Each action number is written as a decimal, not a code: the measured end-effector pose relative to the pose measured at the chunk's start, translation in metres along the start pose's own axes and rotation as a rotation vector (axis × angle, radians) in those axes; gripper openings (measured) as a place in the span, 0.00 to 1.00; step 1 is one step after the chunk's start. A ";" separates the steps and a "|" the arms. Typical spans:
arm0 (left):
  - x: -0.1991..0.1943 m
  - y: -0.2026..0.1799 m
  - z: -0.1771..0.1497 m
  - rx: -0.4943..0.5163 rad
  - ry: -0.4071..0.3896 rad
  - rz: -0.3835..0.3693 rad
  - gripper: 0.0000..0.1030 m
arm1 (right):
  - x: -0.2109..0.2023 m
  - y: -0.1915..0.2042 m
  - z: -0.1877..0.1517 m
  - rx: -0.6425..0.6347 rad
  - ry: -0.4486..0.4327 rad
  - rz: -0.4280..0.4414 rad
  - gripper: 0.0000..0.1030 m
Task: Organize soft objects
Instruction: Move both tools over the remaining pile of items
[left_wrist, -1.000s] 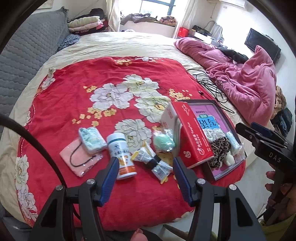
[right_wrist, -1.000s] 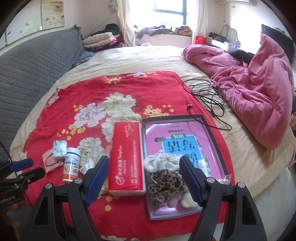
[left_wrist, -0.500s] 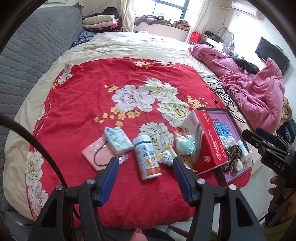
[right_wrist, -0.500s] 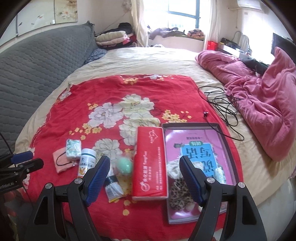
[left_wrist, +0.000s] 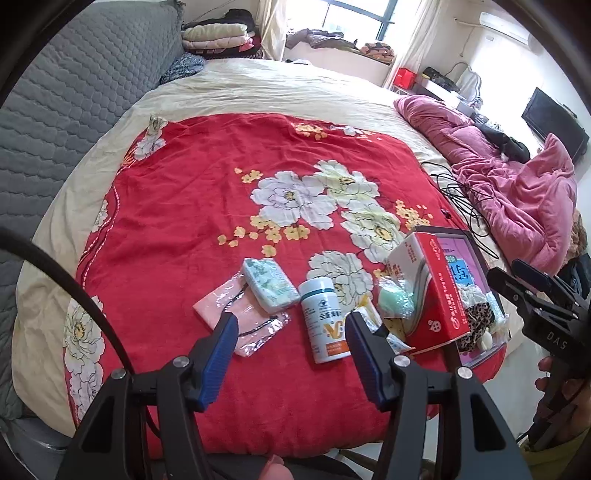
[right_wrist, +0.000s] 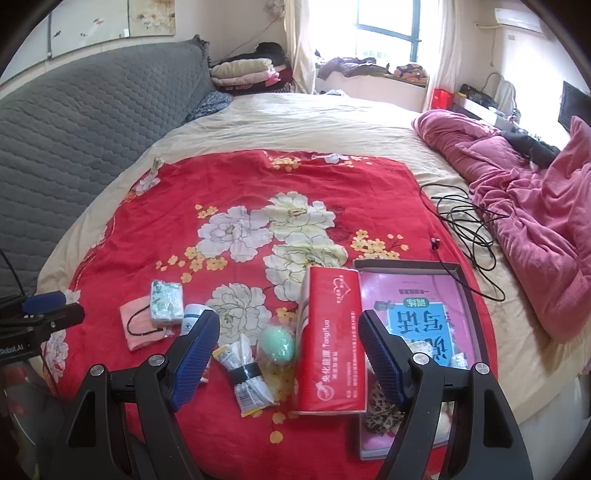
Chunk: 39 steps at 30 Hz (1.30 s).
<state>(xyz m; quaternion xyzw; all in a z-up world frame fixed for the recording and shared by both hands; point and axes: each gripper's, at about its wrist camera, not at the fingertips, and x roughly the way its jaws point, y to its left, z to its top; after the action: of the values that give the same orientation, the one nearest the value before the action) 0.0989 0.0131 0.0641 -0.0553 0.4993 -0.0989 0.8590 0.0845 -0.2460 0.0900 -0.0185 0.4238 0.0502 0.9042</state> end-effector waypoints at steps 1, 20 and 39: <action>0.002 0.004 0.000 -0.007 0.003 0.003 0.58 | 0.002 0.002 0.000 -0.002 0.002 0.004 0.76; 0.053 0.038 -0.011 -0.049 0.102 0.015 0.58 | 0.050 0.038 -0.034 -0.071 0.126 0.066 0.76; 0.117 0.082 -0.038 -0.183 0.243 -0.043 0.58 | 0.083 0.052 -0.061 -0.098 0.212 0.092 0.76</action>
<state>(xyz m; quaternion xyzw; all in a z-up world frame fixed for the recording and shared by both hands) 0.1320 0.0672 -0.0696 -0.1320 0.6051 -0.0774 0.7813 0.0852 -0.1931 -0.0120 -0.0483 0.5144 0.1102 0.8490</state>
